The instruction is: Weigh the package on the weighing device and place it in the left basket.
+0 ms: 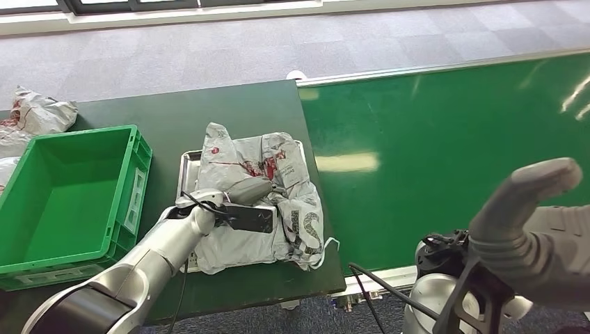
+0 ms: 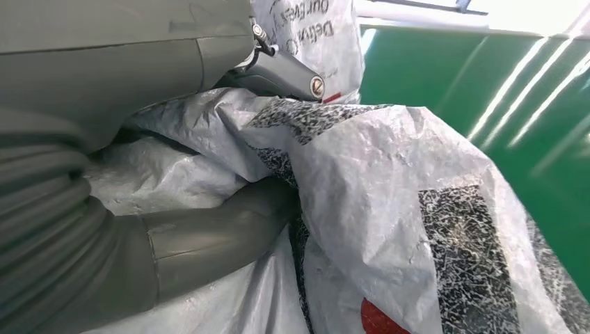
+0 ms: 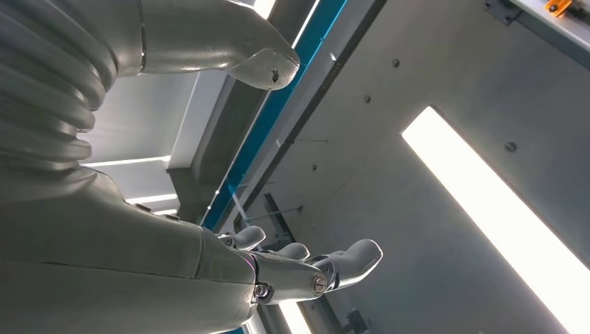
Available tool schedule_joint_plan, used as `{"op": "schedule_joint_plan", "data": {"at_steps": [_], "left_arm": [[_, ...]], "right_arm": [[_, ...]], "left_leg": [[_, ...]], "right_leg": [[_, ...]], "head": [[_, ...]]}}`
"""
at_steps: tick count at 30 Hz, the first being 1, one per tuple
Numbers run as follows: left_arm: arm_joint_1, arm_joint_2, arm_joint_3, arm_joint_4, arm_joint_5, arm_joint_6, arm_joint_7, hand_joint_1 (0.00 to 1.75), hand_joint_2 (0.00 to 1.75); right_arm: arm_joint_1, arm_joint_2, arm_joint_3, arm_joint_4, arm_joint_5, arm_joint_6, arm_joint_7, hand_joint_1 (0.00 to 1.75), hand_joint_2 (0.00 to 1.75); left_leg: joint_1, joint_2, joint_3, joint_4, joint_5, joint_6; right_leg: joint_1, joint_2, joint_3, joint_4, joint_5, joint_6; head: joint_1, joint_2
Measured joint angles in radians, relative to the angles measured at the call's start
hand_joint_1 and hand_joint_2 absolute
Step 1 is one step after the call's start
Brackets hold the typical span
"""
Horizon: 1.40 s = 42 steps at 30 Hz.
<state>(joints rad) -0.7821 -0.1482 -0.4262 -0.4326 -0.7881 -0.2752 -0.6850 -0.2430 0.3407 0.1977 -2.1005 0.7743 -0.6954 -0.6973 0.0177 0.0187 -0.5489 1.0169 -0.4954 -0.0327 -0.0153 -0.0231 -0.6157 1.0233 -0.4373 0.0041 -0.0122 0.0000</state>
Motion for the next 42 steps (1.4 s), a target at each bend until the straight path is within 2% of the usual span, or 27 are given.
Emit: {"op": "schedule_joint_plan", "data": {"at_steps": [2, 6, 11, 12, 14, 15, 16, 17, 20, 22, 25, 28, 34, 36, 37, 40, 41, 42], "left_arm": [[0.015, 0.009, 0.000, -0.044, 0.100, -0.054, -0.009, 1.75, 1.75], [0.073, 0.043, 0.000, -0.226, 0.397, -0.169, -0.017, 1.75, 1.75], [0.113, 0.072, 0.000, -0.377, 0.497, -0.195, -0.018, 1.75, 1.75], [0.119, 0.075, 0.000, -0.399, 0.514, -0.196, -0.018, 1.59, 1.75], [0.131, 0.080, 0.008, -0.443, 0.571, -0.181, -0.018, 1.59, 1.75], [0.134, 0.082, 0.022, -0.462, 0.599, -0.146, -0.018, 1.59, 1.75], [0.134, 0.081, 0.044, -0.477, 0.617, -0.089, -0.018, 1.75, 1.75], [0.130, 0.079, 0.071, -0.487, 0.615, 0.010, -0.014, 1.75, 1.75], [0.111, 0.073, 0.158, -0.494, 0.516, 0.409, 0.009, 1.75, 1.75], [0.102, 0.075, 0.218, -0.498, 0.441, 0.641, 0.024, 1.75, 1.75], [0.100, 0.085, 0.307, -0.502, 0.289, 0.887, 0.058, 1.75, 1.75], [0.102, 0.087, 0.429, -0.519, 0.020, 0.958, 0.106, 1.75, 1.75], [0.111, 0.062, 0.700, -0.603, -0.524, 0.965, 0.186, 1.75, 1.75], [0.122, 0.070, 0.765, -0.635, -0.664, 0.968, 0.288, 1.75, 1.75], [0.129, 0.089, 0.770, -0.643, -0.700, 0.970, 0.388, 1.75, 1.75], [0.140, 0.181, 0.686, -0.626, -0.718, 0.973, 0.772, 1.75, 1.75], [0.141, 0.206, 0.648, -0.619, -0.718, 0.973, 0.850, 1.75, 1.75], [0.142, 0.226, 0.618, -0.614, -0.719, 0.973, 0.881, 1.75, 1.75]], "right_arm": [[0.001, 0.000, -0.001, 0.003, -0.001, 0.000, 0.000, 0.00, 1.75], [0.003, 0.000, -0.004, 0.008, -0.003, 0.000, 0.000, 0.00, 1.75], [0.004, 0.000, -0.007, 0.010, -0.004, 0.000, 0.000, 0.00, 1.75], [0.004, 0.000, -0.007, 0.010, -0.004, 0.000, 0.000, 0.00, 1.75], [0.005, 0.000, -0.009, 0.011, -0.002, 0.000, 0.000, 0.00, 1.75], [0.005, 0.000, -0.010, 0.011, 0.000, 0.000, 0.000, 0.00, 1.75], [0.006, 0.000, -0.012, 0.011, 0.004, 0.000, 0.000, 0.00, 1.75], [0.008, 0.000, -0.015, 0.010, 0.008, 0.000, 0.000, 0.00, 1.75], [0.014, 0.000, -0.023, 0.010, 0.016, 0.000, 0.000, 0.00, 1.75], [0.017, -0.001, -0.027, 0.010, 0.017, 0.000, 0.000, 0.00, 1.75], [0.017, -0.001, -0.029, 0.010, 0.018, 0.000, 0.000, 0.00, 1.75], [0.018, -0.001, -0.031, 0.010, 0.014, 0.000, 0.000, 0.00, 1.75], [0.018, -0.001, -0.032, 0.010, 0.006, 0.000, 0.000, 0.00, 1.75], [0.020, -0.001, -0.032, 0.010, 0.006, 0.000, 0.000, 0.00, 1.75], [0.021, -0.001, -0.032, 0.010, 0.007, 0.000, 0.000, 0.00, 1.75], [0.024, -0.001, -0.033, 0.010, 0.009, 0.000, 0.000, 0.00, 1.75], [0.024, -0.001, -0.033, 0.010, 0.009, 0.000, 0.000, 0.00, 1.75], [0.024, -0.002, -0.033, 0.010, 0.010, 0.000, 0.000, 0.00, 1.75]], "left_leg": [[0.000, 0.000, 0.000, 0.000, 0.000, 0.000], [0.000, 0.000, -0.001, 0.000, 0.000, 0.000], [0.000, 0.000, -0.001, 0.000, 0.000, 0.000], [0.000, 0.000, -0.001, 0.000, 0.000, 0.000], [0.000, 0.000, -0.001, 0.000, 0.000, 0.000], [0.000, 0.000, -0.001, 0.000, 0.000, 0.000], [0.000, 0.000, -0.001, 0.000, 0.001, -0.001], [0.000, 0.000, -0.001, 0.000, 0.001, -0.001], [0.000, 0.003, 0.000, 0.000, 0.001, -0.001], [0.001, 0.004, 0.000, 0.000, 0.001, -0.001], [0.001, 0.004, -0.001, 0.000, 0.002, -0.002], [0.001, 0.004, -0.001, 0.000, 0.002, -0.002], [0.001, 0.005, -0.002, 0.000, 0.002, -0.002], [0.001, 0.007, -0.001, -0.001, 0.001, -0.002], [0.001, 0.008, -0.001, -0.001, 0.001, -0.002], [0.002, 0.010, -0.002, -0.001, 0.002, -0.003], [0.002, 0.008, -0.002, -0.001, 0.003, -0.004], [0.002, 0.006, -0.003, -0.001, 0.003, -0.005]], "right_leg": [[0.000, 0.000, 0.000, 0.000, 0.000, 0.000], [0.000, 0.000, -0.001, 0.000, 0.000, 0.000], [0.000, 0.000, -0.001, 0.000, 0.000, 0.000], [0.000, 0.000, -0.001, 0.000, 0.000, 0.000], [0.000, 0.000, -0.001, 0.000, 0.000, 0.000], [0.000, 0.000, -0.001, 0.000, 0.000, 0.000], [0.000, 0.000, -0.001, 0.000, 0.000, 0.000], [0.000, 0.000, -0.001, 0.000, 0.000, 0.000], [0.001, 0.002, -0.002, 0.000, 0.001, -0.001], [0.001, 0.003, -0.003, 0.001, 0.002, -0.002], [0.001, 0.003, -0.003, 0.001, 0.002, -0.002], [0.001, 0.004, -0.003, 0.002, 0.002, -0.002], [0.001, 0.004, -0.004, 0.002, 0.002, -0.002], [0.001, 0.006, -0.005, 0.002, 0.002, -0.002], [0.001, 0.007, -0.006, 0.002, 0.002, -0.003], [0.002, 0.009, -0.008, 0.002, 0.002, -0.004], [0.003, 0.007, -0.008, 0.002, 0.002, -0.004], [0.003, 0.005, -0.008, 0.002, 0.002, -0.005]], "head": [[0.000, 0.000], [0.000, 0.000], [0.000, 0.000], [0.000, 0.000], [0.000, 0.000], [0.000, 0.000], [0.000, 0.000], [0.000, 0.000], [0.000, 0.000], [0.000, 0.000], [0.000, 0.000], [0.000, 0.000], [0.000, 0.000], [0.000, 0.000], [0.000, 0.000], [-0.001, 0.000], [-0.001, 0.000], [0.000, 0.000]]}}
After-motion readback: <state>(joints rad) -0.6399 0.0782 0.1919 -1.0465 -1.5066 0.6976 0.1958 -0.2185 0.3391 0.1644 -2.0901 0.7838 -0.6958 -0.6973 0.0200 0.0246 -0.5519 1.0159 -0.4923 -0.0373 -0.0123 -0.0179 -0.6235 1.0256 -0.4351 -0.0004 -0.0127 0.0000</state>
